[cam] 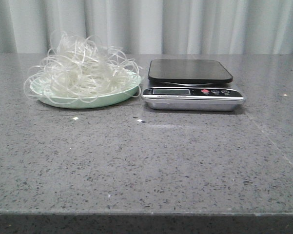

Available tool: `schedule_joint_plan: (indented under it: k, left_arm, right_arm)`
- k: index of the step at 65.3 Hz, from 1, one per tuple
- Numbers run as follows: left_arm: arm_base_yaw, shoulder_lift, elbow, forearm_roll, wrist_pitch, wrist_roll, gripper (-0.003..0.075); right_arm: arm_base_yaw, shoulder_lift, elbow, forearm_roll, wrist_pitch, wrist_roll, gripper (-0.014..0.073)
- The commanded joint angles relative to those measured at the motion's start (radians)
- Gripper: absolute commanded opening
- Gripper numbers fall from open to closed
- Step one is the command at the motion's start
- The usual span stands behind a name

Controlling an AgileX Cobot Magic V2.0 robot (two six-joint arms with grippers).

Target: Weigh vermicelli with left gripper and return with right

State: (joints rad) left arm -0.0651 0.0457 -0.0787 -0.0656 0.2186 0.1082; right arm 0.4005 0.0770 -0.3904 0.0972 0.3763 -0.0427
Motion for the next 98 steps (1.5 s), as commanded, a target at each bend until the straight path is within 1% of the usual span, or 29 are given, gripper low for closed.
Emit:
schedule_joint_plan:
  k: [1,6,14,16,31,38,50,98]
  left_arm:
    - [0.013,-0.002,-0.006,-0.003,-0.118,-0.003,0.0134]
    - [0.013,-0.029,0.021,-0.003,-0.176,-0.003,0.0134]
    - [0.015,-0.073,0.093,-0.003,-0.35,-0.008,0.0134]
    - [0.019,-0.071,0.087,-0.002,-0.328,-0.01,0.0134]
    - [0.088,-0.071,0.089,-0.002,-0.35,-0.01,0.0134]
    - [0.082,-0.071,0.089,-0.002,-0.35,-0.01,0.0134]
    - [0.037,-0.071,0.089,-0.002,-0.35,-0.01,0.0134]
    - [0.037,-0.071,0.089,-0.002,-0.35,-0.01,0.0134]
  right_arm:
    - [-0.005,0.011,-0.023,0.005,-0.076,-0.005,0.0161]
    - [-0.005,0.011,-0.023,0.005,-0.076,-0.005,0.0161]
    - [-0.005,0.011,-0.023,0.005,-0.076,-0.005,0.0161]
    - [-0.005,0.012,-0.023,0.005,-0.075,-0.005,0.0161]
    - [-0.005,0.012,-0.023,0.005,-0.072,-0.005,0.0161]
    - [-0.005,0.012,-0.023,0.005,-0.072,-0.005,0.0161]
    - [-0.005,0.012,-0.023,0.005,-0.072,-0.005,0.0161]
    - [-0.009,0.012,-0.018,0.005,-0.076,-0.005,0.0161]
